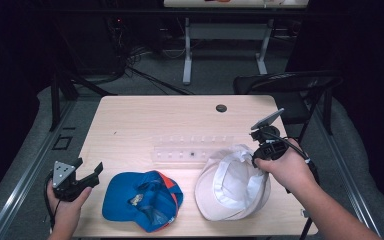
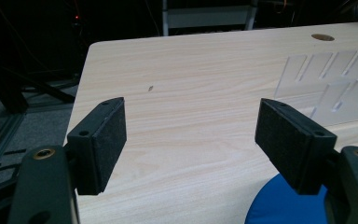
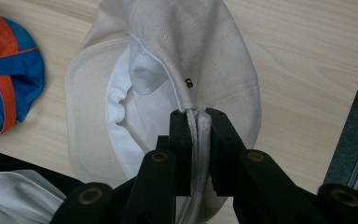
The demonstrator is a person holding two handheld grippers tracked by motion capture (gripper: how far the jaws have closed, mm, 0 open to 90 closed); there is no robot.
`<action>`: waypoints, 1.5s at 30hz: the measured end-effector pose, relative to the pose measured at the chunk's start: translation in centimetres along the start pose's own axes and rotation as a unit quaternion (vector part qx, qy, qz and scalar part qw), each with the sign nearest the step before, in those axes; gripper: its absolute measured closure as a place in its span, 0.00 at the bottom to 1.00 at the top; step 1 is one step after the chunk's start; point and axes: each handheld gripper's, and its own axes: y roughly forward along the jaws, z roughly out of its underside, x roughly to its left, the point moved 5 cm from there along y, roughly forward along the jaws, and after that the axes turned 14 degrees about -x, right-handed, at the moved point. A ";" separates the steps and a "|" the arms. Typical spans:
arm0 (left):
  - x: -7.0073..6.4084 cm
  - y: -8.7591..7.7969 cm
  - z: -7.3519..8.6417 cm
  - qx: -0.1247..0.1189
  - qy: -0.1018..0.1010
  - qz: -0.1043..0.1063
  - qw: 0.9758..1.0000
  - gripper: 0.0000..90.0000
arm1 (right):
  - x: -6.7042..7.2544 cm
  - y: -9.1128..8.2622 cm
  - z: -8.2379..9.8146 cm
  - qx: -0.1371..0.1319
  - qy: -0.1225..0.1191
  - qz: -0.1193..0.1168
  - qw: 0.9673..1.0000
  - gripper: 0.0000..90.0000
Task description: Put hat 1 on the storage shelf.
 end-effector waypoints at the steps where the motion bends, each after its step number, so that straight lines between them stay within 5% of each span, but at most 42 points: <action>1: 0.0 0.0 0.0 0.000 0.000 0.000 1.000 0.28 | 0.0 0.0 0.0 0.000 0.000 0.000 1.000 0.91; 11: 0.0 0.0 0.0 -0.002 -0.001 -0.001 1.000 0.28 | 0.8 -1.2 -0.4 0.020 0.022 -0.020 0.999 0.91; 18: 0.0 0.0 0.0 -0.001 -0.001 -0.001 1.000 0.28 | 0.8 -1.9 -0.8 0.026 0.070 -0.080 0.994 0.91; 20: 0.0 0.0 0.0 -0.001 0.000 -0.001 1.000 0.28 | 0.8 -2.2 -1.0 0.025 0.100 -0.107 0.989 0.91; 24: 0.0 0.0 0.0 -0.002 0.000 -0.002 1.000 0.28 | 0.8 -2.5 -1.1 0.027 0.118 -0.136 0.983 0.91; 27: 0.0 0.0 0.0 -0.001 0.000 -0.001 1.000 0.28 | 1.1 -2.8 -1.3 0.022 0.145 -0.172 0.974 0.91; 29: 0.0 0.0 0.0 -0.002 0.001 -0.002 1.000 0.28 | 1.3 -3.1 -1.4 0.023 0.162 -0.208 0.964 0.91; 30: 0.0 0.0 0.0 -0.002 0.001 -0.003 1.000 0.28 | 1.3 -3.1 -1.4 0.023 0.162 -0.208 0.964 0.91; 33: 0.1 0.0 0.0 -0.001 0.002 -0.002 1.000 0.28 | 1.6 -3.2 -1.5 0.011 0.179 -0.230 0.956 0.91; 45: 0.1 0.0 -0.1 -0.007 -0.006 -0.008 1.000 0.27 | 1.4 -4.9 -2.6 -0.022 0.198 -0.269 0.942 0.91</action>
